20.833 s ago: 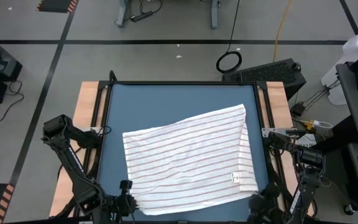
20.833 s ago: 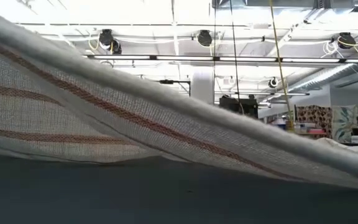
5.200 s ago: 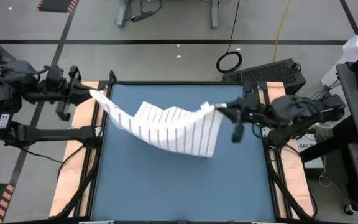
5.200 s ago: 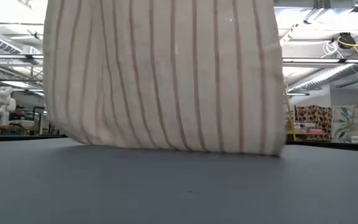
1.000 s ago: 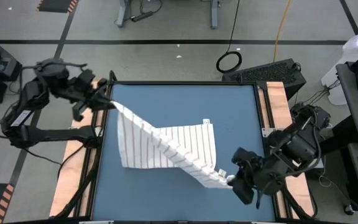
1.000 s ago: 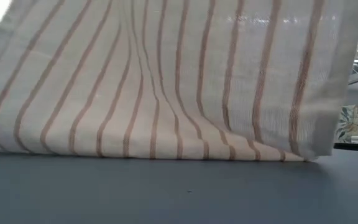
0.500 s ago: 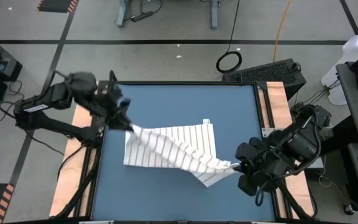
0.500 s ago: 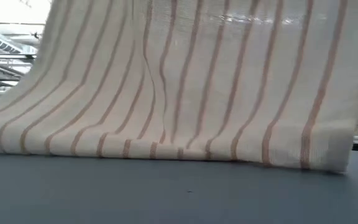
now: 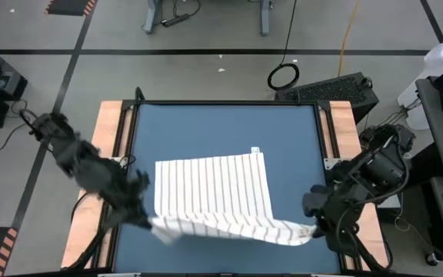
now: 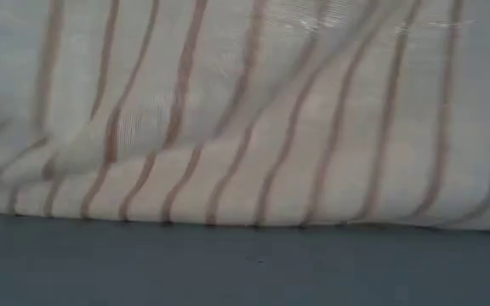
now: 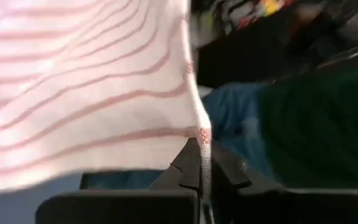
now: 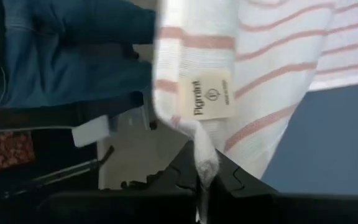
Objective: Roll towel
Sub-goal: Fold the white towel
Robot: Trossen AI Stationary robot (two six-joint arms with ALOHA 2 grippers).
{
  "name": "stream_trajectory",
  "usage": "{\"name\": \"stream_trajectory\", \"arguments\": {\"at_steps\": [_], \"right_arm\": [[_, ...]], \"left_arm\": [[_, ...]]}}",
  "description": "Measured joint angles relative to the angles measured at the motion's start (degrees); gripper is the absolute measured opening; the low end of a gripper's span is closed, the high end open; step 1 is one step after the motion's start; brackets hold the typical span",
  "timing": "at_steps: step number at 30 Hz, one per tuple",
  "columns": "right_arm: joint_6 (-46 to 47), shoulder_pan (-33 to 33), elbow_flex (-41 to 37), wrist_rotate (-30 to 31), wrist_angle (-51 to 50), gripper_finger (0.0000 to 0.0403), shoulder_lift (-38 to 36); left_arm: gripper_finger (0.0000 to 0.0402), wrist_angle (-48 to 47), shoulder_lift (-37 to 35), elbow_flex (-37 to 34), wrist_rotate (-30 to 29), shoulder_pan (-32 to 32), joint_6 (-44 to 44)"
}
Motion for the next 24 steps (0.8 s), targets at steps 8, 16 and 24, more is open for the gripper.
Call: {"name": "stream_trajectory", "arguments": {"at_steps": [8,16,24], "right_arm": [[-2.3,0.0,-10.3,-5.9,11.1,0.0,0.1],[-1.1,0.0,-20.7,-4.5,14.8,0.0,0.1],[-6.9,-2.6,-24.6,7.1,11.4,0.0,0.1]], "left_arm": [[0.0011,-4.0,7.2,0.0,-6.6,-7.9,-9.5],[0.0011,-19.3,12.6,0.0,-16.4,-13.4,-20.8],[0.0011,-25.4,19.0,0.0,-19.5,-15.5,-21.8]]}}
